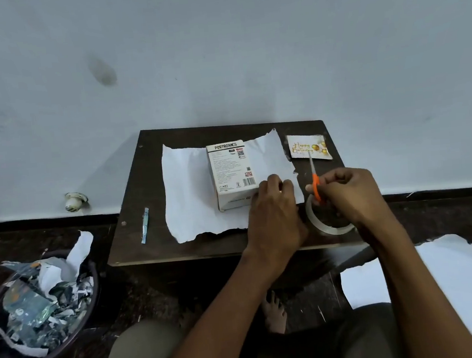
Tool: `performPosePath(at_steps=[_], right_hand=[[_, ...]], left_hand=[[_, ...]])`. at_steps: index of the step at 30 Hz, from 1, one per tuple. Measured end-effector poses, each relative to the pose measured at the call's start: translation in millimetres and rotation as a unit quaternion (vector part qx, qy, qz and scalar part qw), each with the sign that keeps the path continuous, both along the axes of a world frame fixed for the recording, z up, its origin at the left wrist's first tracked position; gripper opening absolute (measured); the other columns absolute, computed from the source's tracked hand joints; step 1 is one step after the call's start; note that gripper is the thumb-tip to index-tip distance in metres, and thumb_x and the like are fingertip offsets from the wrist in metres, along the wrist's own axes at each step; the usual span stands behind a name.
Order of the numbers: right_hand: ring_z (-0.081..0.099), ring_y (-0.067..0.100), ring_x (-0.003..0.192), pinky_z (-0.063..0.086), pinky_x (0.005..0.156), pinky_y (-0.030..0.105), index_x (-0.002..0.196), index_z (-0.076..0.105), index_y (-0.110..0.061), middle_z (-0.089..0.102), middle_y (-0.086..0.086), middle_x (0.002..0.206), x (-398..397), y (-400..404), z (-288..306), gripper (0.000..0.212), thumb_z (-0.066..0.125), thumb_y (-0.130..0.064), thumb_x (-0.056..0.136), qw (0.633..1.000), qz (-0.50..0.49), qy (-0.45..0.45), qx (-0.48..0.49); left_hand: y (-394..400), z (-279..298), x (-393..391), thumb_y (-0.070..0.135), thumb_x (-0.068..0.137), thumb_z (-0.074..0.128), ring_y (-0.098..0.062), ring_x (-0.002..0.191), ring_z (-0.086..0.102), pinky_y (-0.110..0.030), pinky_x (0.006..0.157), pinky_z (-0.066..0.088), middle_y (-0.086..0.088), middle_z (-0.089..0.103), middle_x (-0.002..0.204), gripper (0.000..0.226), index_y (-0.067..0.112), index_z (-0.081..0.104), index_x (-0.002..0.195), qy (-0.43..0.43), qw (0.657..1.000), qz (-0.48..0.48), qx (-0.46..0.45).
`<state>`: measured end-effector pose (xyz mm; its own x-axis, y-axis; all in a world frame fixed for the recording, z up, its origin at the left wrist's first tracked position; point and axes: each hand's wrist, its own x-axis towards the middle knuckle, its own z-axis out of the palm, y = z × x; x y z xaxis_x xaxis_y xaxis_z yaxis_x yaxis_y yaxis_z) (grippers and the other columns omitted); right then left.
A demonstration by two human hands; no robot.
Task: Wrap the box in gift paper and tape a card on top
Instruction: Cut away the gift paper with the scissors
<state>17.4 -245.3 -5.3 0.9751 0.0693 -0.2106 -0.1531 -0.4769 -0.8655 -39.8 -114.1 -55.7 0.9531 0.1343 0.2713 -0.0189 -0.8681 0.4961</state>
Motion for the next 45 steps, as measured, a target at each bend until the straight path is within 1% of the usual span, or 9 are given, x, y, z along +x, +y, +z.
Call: performPosePath(at_steps=[6,11,14,19,25,29,32,39,45], right_hand=[[0.065,0.024,0.062,0.052,0.060,0.034,0.075,0.073,-0.010,0.072,0.015,0.070,-6,-4,2,0.015,0.079,-0.021,0.082,0.998,0.047,0.014,-0.028],[0.065,0.022,0.066,0.053,0.066,0.039,0.074,0.078,-0.016,0.070,0.007,0.064,-7,-2,-1,0.009,0.076,-0.025,0.076,0.996,0.075,0.011,-0.052],[0.063,0.021,0.069,0.052,0.068,0.040,0.069,0.078,-0.021,0.068,0.001,0.061,-6,2,-4,0.020,0.067,-0.036,0.062,0.997,0.067,0.017,-0.039],[0.067,0.019,0.074,0.055,0.075,0.043,0.074,0.079,-0.021,0.072,0.002,0.068,0,6,-10,0.012,0.070,-0.020,0.082,0.998,0.061,0.004,-0.034],[0.069,0.027,0.077,0.056,0.087,0.057,0.078,0.080,-0.020,0.073,0.009,0.071,6,8,-14,0.015,0.068,-0.016,0.085,0.997,0.074,0.020,-0.026],[0.069,0.027,0.076,0.057,0.085,0.055,0.078,0.080,-0.021,0.073,0.009,0.071,6,5,-13,0.011,0.070,-0.020,0.083,0.997,0.074,0.013,-0.028],[0.069,0.025,0.079,0.058,0.086,0.054,0.079,0.079,-0.022,0.074,0.005,0.069,5,4,-14,0.008,0.072,-0.022,0.082,0.996,0.073,0.013,-0.043],[0.066,0.009,0.063,0.052,0.065,0.032,0.078,0.078,-0.020,0.073,0.000,0.065,4,7,-18,0.005,0.075,-0.022,0.081,0.997,0.051,-0.001,-0.053],[0.070,0.021,0.069,0.057,0.072,0.041,0.076,0.078,-0.017,0.072,0.005,0.063,3,9,-20,0.010,0.070,-0.016,0.083,0.998,0.042,0.014,-0.051]], left_hand=[[-7,-15,10,0.010,0.085,0.069,-0.027,0.085,0.059,-0.040,0.067,0.057,-0.012,0.061,0.097,0.011,0.007,0.070,0.095,-0.051,0.998,0.036,-0.003],[-7,-15,7,0.012,0.080,0.073,-0.027,0.078,0.058,-0.035,0.056,0.051,-0.013,0.060,0.092,0.011,0.006,0.068,0.088,-0.065,0.997,0.033,-0.010],[-6,-14,7,0.017,0.083,0.072,-0.027,0.075,0.057,-0.035,0.053,0.049,-0.012,0.058,0.090,0.012,0.007,0.066,0.086,-0.076,0.996,0.034,-0.028],[-6,-13,6,0.017,0.087,0.070,-0.025,0.074,0.056,-0.035,0.054,0.049,-0.011,0.057,0.090,0.011,0.007,0.067,0.088,-0.083,0.995,0.033,-0.044],[-3,-14,7,0.011,0.085,0.070,-0.023,0.078,0.055,-0.038,0.059,0.052,-0.010,0.057,0.092,0.008,0.006,0.069,0.091,-0.079,0.994,0.024,-0.075],[-3,-16,7,0.009,0.082,0.076,-0.020,0.082,0.056,-0.031,0.062,0.052,-0.008,0.058,0.094,0.018,0.007,0.072,0.099,-0.071,0.993,0.026,-0.088],[-3,-17,7,0.012,0.083,0.079,-0.017,0.080,0.053,-0.022,0.061,0.040,-0.007,0.057,0.092,0.015,0.008,0.074,0.096,-0.075,0.993,0.026,-0.085],[-3,-27,11,0.011,0.081,0.077,-0.022,0.092,0.060,-0.030,0.076,0.051,-0.010,0.071,0.103,0.015,0.005,0.074,0.095,-0.100,0.991,0.014,-0.084],[-2,-32,13,0.007,0.087,0.068,-0.019,0.080,0.056,-0.035,0.069,0.048,-0.006,0.067,0.085,0.003,0.009,0.069,0.085,-0.104,0.988,0.006,-0.114]])
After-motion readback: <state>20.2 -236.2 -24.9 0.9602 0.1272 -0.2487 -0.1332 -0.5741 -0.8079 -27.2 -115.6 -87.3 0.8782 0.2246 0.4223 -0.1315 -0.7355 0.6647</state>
